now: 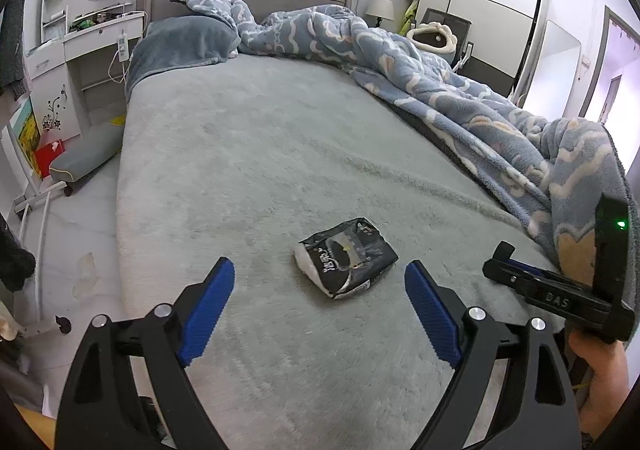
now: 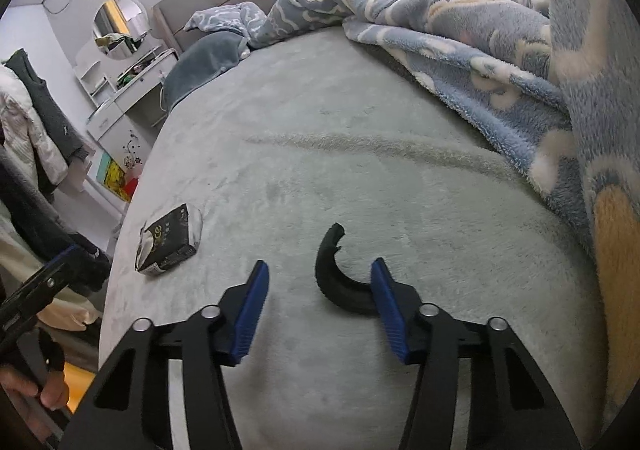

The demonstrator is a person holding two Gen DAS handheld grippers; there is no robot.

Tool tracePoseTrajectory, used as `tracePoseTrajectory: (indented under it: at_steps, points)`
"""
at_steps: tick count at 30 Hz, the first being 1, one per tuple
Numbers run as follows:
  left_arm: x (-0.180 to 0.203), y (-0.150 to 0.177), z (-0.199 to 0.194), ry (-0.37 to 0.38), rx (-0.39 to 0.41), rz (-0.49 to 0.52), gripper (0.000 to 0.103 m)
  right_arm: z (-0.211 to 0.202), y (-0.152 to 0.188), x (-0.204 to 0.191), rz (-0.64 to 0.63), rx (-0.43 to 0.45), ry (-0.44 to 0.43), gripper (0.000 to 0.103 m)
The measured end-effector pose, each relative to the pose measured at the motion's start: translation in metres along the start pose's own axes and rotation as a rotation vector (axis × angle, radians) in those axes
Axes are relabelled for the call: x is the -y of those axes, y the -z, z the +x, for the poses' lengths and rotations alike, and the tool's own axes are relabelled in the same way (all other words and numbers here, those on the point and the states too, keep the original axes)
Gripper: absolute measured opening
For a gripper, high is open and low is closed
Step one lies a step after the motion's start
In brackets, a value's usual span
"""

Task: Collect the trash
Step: 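Grasp the black Face tissue packet with the left tool while the right tool grasps the black curved piece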

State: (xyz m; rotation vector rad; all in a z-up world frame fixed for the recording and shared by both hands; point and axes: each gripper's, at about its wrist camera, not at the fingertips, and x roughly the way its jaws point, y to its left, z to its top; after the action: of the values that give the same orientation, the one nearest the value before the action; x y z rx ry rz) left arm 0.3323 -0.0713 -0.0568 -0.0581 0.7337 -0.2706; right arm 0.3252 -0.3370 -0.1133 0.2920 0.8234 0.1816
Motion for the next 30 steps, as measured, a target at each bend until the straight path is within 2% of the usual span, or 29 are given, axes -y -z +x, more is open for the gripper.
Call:
tracePoseTrajectory:
  at_steps: [8,12,15,21,27,30]
  points:
    - [0.002,0.0,0.031,-0.02,-0.022,-0.058,0.09,0.005,-0.008,0.004,-0.061,-0.015,-0.014,0.038]
    - [0.008,-0.003,0.043,-0.033,-0.02,-0.062,0.091,0.01,-0.013,0.003,-0.105,-0.034,-0.027,0.02]
    - [0.014,-0.004,0.054,-0.026,-0.024,-0.078,0.092,0.01,-0.018,0.001,-0.132,-0.037,-0.047,0.012]
    - [0.034,0.0,0.076,-0.041,-0.058,-0.029,0.095,0.012,-0.025,0.004,-0.134,-0.05,-0.088,0.011]
    - [0.046,0.001,0.083,-0.037,-0.047,0.002,0.096,0.009,-0.033,0.016,-0.097,-0.051,-0.105,0.011]
    - [0.052,0.003,0.089,-0.066,-0.058,0.019,0.096,0.007,-0.034,0.024,-0.062,-0.059,-0.127,0.011]
